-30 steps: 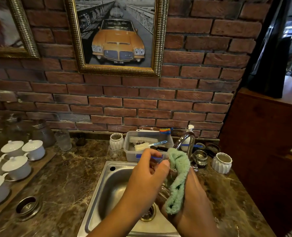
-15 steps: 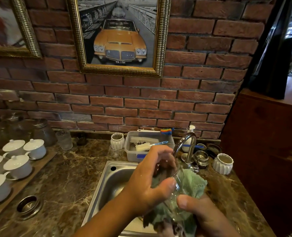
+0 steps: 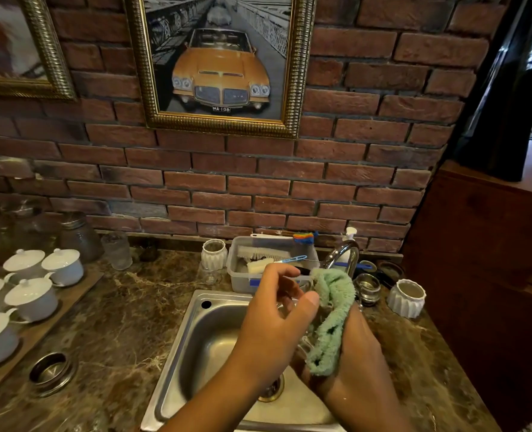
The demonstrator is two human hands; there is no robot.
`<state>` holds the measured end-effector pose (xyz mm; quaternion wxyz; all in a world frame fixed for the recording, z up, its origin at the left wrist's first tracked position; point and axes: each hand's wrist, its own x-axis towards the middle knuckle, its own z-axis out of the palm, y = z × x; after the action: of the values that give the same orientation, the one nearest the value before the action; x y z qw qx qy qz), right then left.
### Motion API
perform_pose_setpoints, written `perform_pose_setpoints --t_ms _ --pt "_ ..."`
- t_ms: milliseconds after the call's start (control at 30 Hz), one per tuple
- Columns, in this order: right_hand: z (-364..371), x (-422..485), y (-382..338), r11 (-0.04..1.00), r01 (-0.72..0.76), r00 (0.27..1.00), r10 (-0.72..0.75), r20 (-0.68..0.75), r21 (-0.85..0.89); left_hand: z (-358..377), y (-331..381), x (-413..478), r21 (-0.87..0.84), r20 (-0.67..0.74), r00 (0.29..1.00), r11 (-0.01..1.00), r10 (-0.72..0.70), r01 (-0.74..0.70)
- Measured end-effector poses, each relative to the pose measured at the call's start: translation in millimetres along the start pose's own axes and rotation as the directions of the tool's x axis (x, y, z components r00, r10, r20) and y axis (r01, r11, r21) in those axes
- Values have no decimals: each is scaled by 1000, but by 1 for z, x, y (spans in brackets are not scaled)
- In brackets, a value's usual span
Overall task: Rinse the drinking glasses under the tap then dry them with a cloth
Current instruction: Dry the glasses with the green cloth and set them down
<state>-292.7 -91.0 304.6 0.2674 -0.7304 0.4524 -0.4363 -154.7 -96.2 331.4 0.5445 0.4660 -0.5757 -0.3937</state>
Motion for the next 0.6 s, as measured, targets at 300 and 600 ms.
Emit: perform_pose_setpoints --t_ms 300,600 --pt "-29 -5 -34 352 -533 832 53 552 769 -22 13 -11 20 213 936 956 282 -292" --pt "-21 -10 -36 689 -345 925 135 355 637 -22 8 -3 90 165 970 977 178 -194"
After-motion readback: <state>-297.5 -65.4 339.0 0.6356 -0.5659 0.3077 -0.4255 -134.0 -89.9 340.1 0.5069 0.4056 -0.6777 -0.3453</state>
